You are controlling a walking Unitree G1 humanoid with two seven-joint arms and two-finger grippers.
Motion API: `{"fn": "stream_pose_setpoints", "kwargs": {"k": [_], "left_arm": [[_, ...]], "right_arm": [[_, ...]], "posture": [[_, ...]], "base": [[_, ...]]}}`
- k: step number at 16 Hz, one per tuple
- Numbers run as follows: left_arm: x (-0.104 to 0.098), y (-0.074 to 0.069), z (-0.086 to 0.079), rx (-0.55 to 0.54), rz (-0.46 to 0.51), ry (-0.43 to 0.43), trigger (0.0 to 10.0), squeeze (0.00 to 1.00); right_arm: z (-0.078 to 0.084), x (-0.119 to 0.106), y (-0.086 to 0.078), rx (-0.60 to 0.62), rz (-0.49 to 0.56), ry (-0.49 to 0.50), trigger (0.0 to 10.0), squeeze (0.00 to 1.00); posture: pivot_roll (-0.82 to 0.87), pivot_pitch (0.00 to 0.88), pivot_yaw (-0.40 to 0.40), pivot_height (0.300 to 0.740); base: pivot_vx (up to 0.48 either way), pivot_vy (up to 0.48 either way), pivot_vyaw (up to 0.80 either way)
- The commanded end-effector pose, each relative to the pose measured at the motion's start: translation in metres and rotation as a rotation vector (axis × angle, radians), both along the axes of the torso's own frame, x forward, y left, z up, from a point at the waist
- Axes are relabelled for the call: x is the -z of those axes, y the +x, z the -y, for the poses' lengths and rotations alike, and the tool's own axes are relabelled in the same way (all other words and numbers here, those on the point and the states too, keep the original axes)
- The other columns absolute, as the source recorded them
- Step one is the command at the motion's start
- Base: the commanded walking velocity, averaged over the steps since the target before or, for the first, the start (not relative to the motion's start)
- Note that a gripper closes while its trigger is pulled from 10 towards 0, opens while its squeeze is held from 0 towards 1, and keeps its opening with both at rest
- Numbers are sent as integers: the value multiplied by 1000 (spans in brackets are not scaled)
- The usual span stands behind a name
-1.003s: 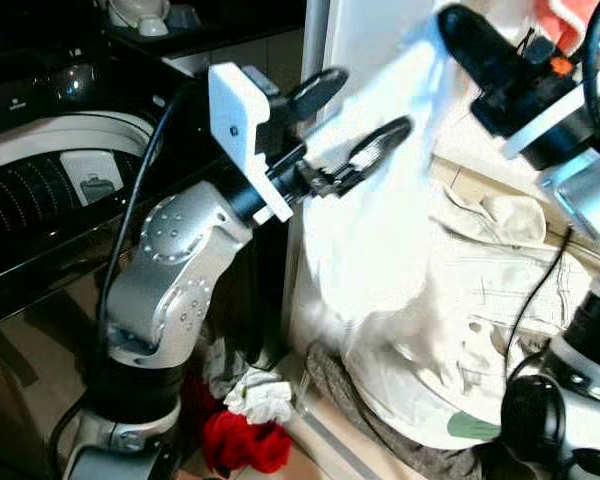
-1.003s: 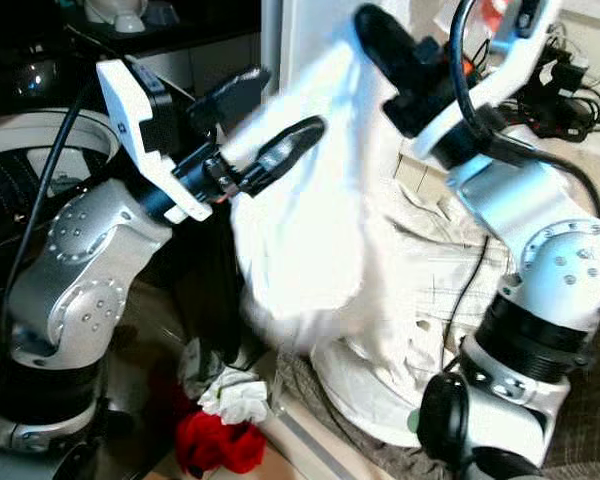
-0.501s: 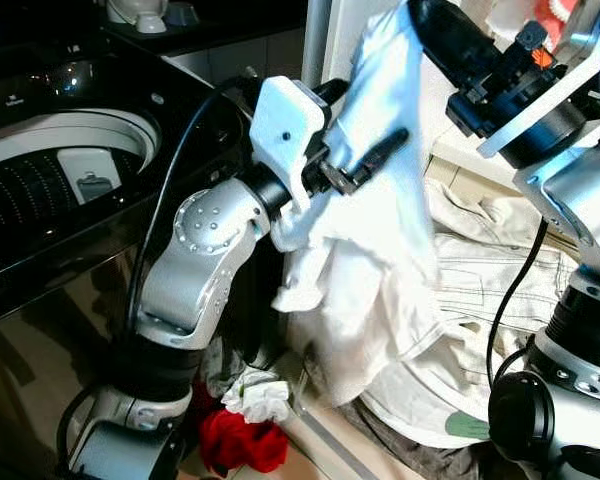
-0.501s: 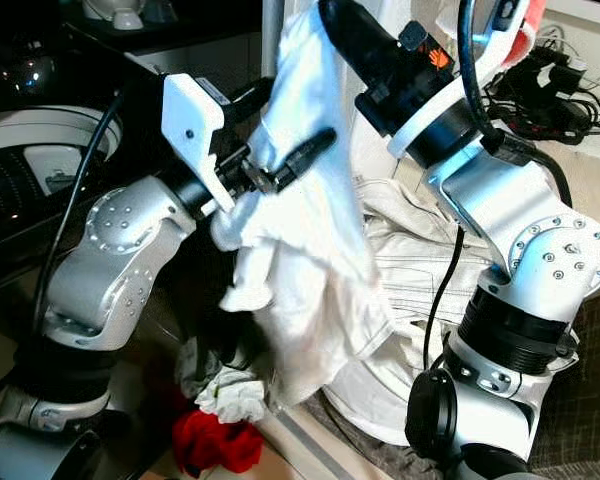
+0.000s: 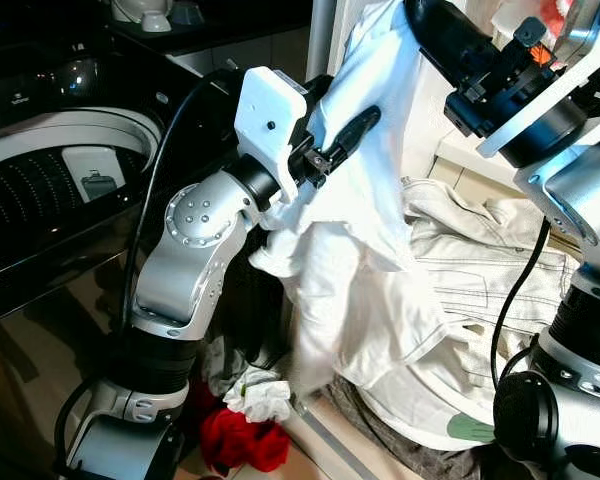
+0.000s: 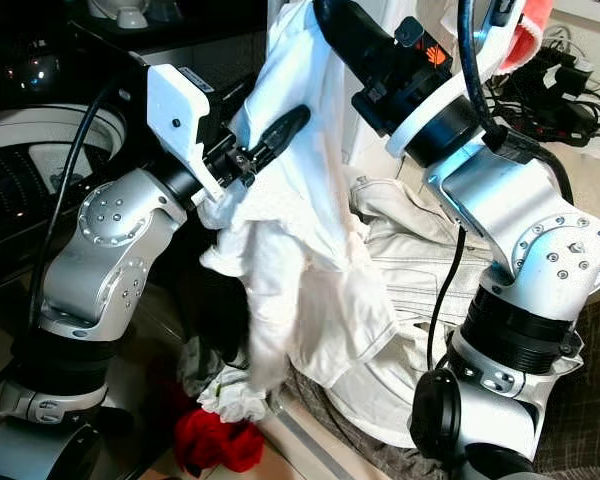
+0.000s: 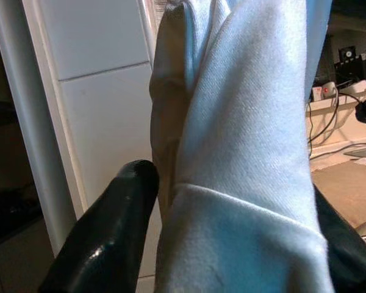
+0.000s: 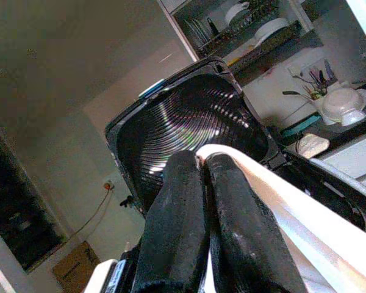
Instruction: Clothes washing
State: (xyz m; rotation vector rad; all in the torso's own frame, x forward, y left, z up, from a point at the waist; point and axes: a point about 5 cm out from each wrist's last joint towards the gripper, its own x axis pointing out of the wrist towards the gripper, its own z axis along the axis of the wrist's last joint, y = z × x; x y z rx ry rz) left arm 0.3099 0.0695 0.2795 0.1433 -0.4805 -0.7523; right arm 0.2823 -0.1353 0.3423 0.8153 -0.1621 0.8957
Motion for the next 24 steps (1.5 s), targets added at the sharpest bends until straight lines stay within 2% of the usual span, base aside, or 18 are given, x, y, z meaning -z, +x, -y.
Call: {"fn": "stream_pose_setpoints", "kwargs": {"k": [1,7,10,11,12,13,14,15,16,17,18,20,21,22,23,24], "left_arm": [[-3,2,-3,-18,12,2,0,0],[-2,6,-9,-39,13,9,0,0],[-8,13,-20,-100,31,7,0,0],[-12,17,-25,-123,42,11,0,0],[-23,28,-38,-182,79,39,0,0],[-27,31,-42,-204,96,53,0,0],[-55,50,-70,-356,198,149,0,0],[-83,61,-93,-487,291,235,0,0],[-114,65,-111,-635,407,323,0,0],[-149,62,-127,-809,542,391,0,0],[-183,52,-140,-984,698,417,0,0],[-207,45,-147,-1111,814,473,0,0],[-201,52,-147,-1102,774,500,0,0],[-173,70,-147,-1050,605,556,0,0],[-137,88,-148,-992,415,642,510,0],[-95,101,-153,-975,231,729,10000,0]], "right_arm": [[3,-7,-6,13,38,17,0,0],[5,-8,-5,21,32,8,0,0],[6,-8,-4,38,35,0,0,0],[6,-8,-3,49,39,-12,1647,0],[5,-8,-2,47,40,-1,10000,1000],[4,-9,-2,37,39,15,10000,1000],[4,-9,-3,36,57,-7,10000,1000],[3,-8,-3,57,69,-51,10000,1000],[3,-6,-2,85,64,-84,10000,510],[2,-5,-1,100,66,-111,10000,0],[1,-4,-2,102,73,-124,10000,0],[-6,-2,-6,100,86,-154,10000,0],[-10,1,-8,99,89,-177,10000,0],[-14,6,-9,96,85,-207,10000,0],[-18,10,-9,91,79,-229,10000,0],[-22,14,-10,80,71,-252,10000,0]], "posture": [[-45,0,-71,740],[-46,0,-75,740],[-43,0,-78,740],[-38,0,-78,740],[-36,0,-78,740],[-36,0,-78,740],[-33,0,-78,740],[-29,0,-81,740],[-28,0,-77,740],[-28,0,-72,740],[-29,0,-67,740],[-40,0,-50,740],[-45,0,-47,740],[-48,0,-46,740],[-47,0,-50,740],[-49,0,-50,740]], "base": [[0,0,0],[0,0,0],[0,0,0],[0,0,0],[0,0,0],[0,0,0],[0,0,0],[0,0,0],[0,0,0],[0,0,0],[0,0,0],[0,0,0],[0,0,0],[0,0,0],[0,0,0],[0,0,0]]}}
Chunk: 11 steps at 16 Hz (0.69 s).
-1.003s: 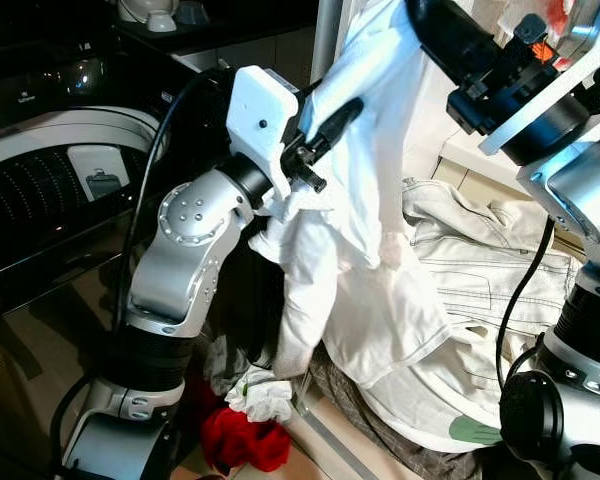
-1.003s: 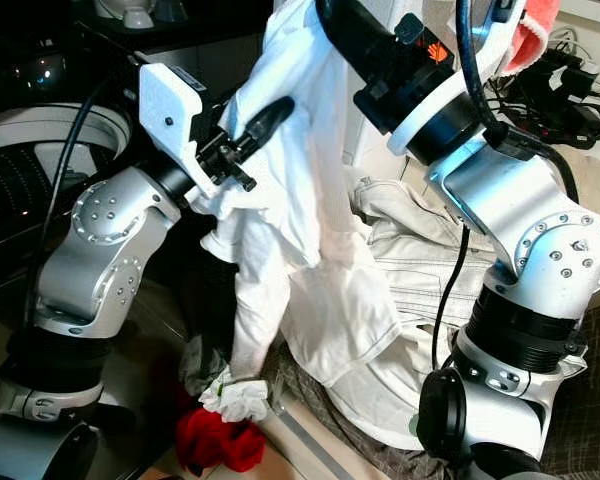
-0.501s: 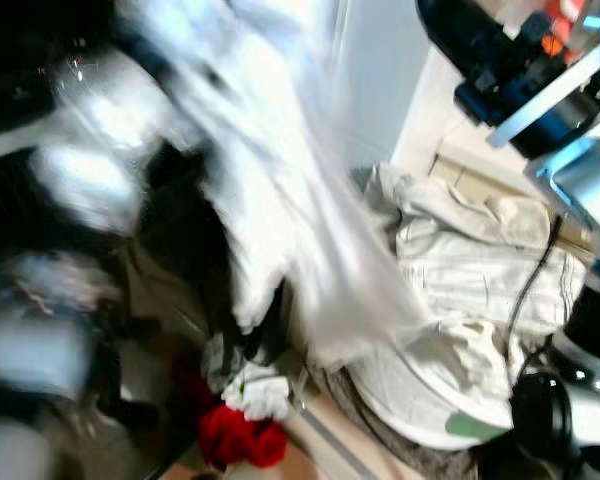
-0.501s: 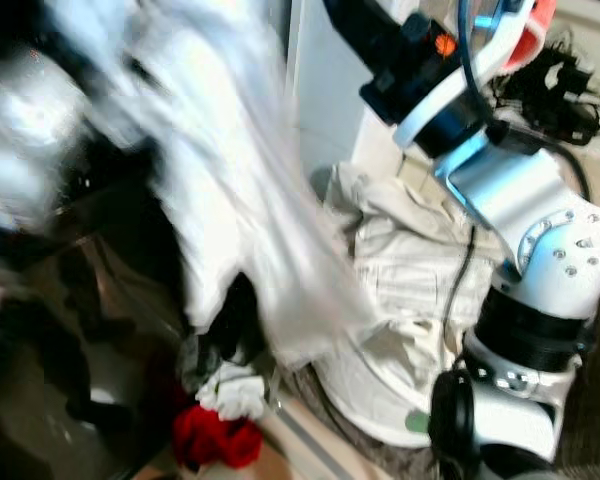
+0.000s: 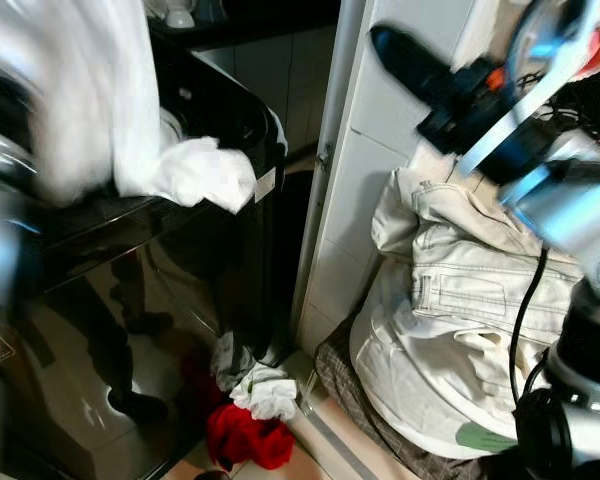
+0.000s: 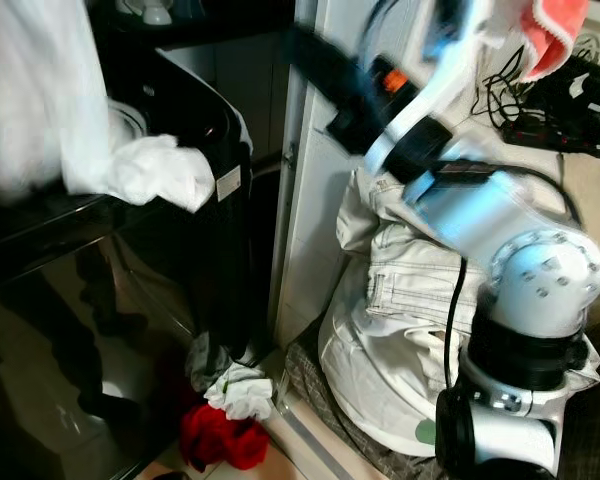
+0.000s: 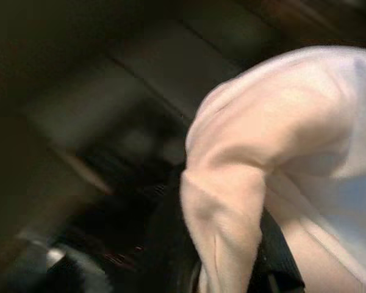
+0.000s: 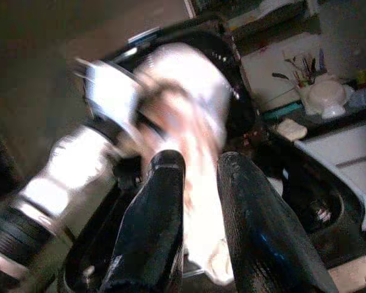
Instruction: Clothes washing
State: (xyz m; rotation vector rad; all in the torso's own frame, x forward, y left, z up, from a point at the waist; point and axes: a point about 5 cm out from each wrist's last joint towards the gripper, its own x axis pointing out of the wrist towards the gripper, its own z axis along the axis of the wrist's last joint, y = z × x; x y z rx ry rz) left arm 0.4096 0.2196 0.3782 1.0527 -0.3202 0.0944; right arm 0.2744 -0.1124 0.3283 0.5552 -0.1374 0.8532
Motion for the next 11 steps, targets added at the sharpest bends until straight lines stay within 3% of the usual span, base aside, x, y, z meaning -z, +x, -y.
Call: {"fn": "stream_pose_setpoints", "kwargs": {"k": [1,3,4,5,7,8,10,11], "left_arm": [[29,6,-5,-25,-154,-17,10000,0],[90,8,-19,-117,-396,-118,10000,0],[102,7,-24,-141,-473,-168,10000,1000],[109,5,-29,-168,-537,-189,10000,1000],[86,3,-40,-182,-485,-210,10000,1000],[73,1,-45,-207,-428,-186,10000,1000],[33,-5,-57,-289,-158,-110,10000,1000],[30,-6,-59,-285,-148,-142,10000,1000]], "right_arm": [[-2,3,-2,3,0,-37,10000,0],[-9,16,-3,-6,-22,-140,10000,0],[-12,21,-4,-13,-27,-187,10000,0],[-14,27,-6,-23,-34,-240,10000,0],[-16,33,-5,-29,-60,-264,10000,0],[-15,35,-4,-24,-73,-268,10000,0],[-10,42,12,78,-139,-266,10000,0],[-7,44,17,110,-165,-259,10000,0]], "posture": [[-51,0,-50,740],[-59,0,-51,740],[-61,0,-51,740],[-60,0,-52,740],[-55,0,-61,740],[-45,0,-69,740],[-32,0,-79,740],[-32,0,-79,740]], "base": [[0,0,0],[0,0,0],[0,0,0],[0,0,0],[0,0,0],[0,0,0],[0,0,0],[0,0,0]]}}
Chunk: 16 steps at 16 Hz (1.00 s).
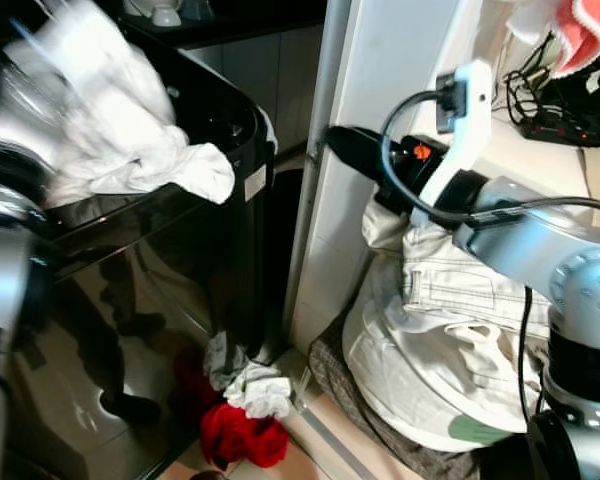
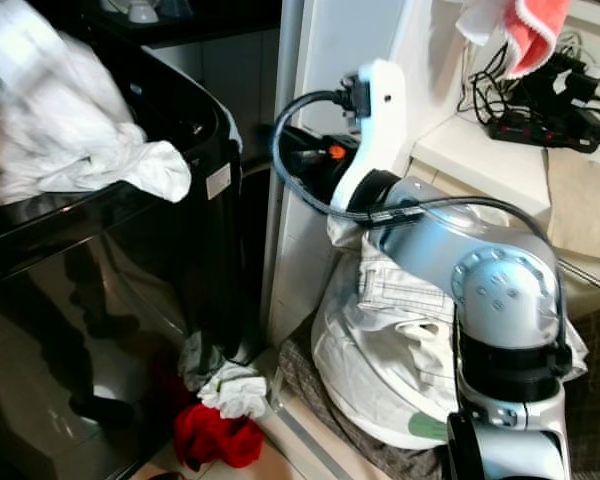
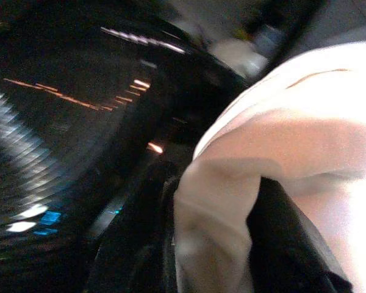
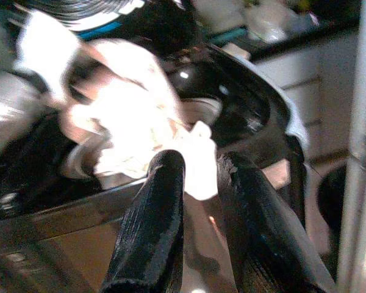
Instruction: Clothes washing
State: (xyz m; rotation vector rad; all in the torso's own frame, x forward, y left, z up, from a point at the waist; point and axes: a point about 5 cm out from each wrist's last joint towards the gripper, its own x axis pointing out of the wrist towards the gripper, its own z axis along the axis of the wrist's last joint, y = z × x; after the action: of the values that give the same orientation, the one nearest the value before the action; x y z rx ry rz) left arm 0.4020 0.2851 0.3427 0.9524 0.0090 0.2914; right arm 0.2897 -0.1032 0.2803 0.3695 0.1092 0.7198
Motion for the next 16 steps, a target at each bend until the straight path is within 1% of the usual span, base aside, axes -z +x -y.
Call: {"fn": "stream_pose_setpoints", "kwargs": {"k": [1,2,3,4,5,6,7,8,9,10,11,12,13,14,15,16], "left_arm": [[8,3,7,44,-90,-68,10000,1000],[28,5,11,100,-229,-173,10000,1000],[38,6,15,139,-296,-193,10000,1000],[40,7,18,144,-288,-195,10000,1000],[40,7,20,146,-278,-193,10000,933],[35,7,18,125,-233,-126,10000,169],[20,6,13,84,-119,-47,10000,0],[18,6,14,100,-114,-81,10000,0],[15,8,26,217,-150,-197,10000,0],[10,8,28,227,-121,-178,10000,0],[-4,8,49,419,-31,-244,10000,0],[-10,6,74,657,29,-398,10000,0],[-11,4,86,770,55,-457,10000,0],[-5,-2,102,893,57,-466,10000,0],[6,-15,122,1043,35,-482,10000,0],[27,-33,143,1177,-40,-478,10000,0]], "right_arm": [[3,-2,3,29,3,2,10000,0],[3,-1,3,29,-1,-5,10000,0],[3,0,3,32,-6,-10,10000,0],[4,2,3,39,-11,-18,10000,0],[5,4,3,48,-17,-27,10000,0],[6,5,3,59,-22,-36,10000,0],[7,6,4,71,-25,-48,10000,0],[8,7,4,77,-26,-53,10000,0],[12,8,6,103,-30,-61,10000,0],[14,8,6,114,-30,-63,10000,0],[27,15,16,248,-50,-106,10000,0],[48,27,28,449,-65,-214,10000,0],[60,32,32,549,-68,-267,10000,0],[75,38,36,640,-90,-263,10000,0],[92,43,37,733,-104,-269,10000,1000],[106,48,35,790,-123,-310,10000,1000]], "posture": [[-25,0,-82,740],[-21,0,-82,740],[-23,0,-78,740],[-23,0,-78,740],[-30,0,-71,740],[-30,0,-70,740],[-31,0,-69,740],[-32,0,-68,740],[-29,0,-64,740],[-29,0,-64,740],[-32,0,-56,740],[-32,0,-56,740],[-33,0,-47,740],[-34,0,-46,740],[-35,0,-43,740],[-35,0,-43,740]], "base": [[0,0,0],[0,0,0],[0,0,0],[0,0,0],[0,0,0],[0,0,0],[0,0,0],[0,0,0],[0,0,0],[0,0,0],[0,0,0],[0,0,0],[0,0,0],[0,0,0],[0,0,0],[0,0,0]]}}
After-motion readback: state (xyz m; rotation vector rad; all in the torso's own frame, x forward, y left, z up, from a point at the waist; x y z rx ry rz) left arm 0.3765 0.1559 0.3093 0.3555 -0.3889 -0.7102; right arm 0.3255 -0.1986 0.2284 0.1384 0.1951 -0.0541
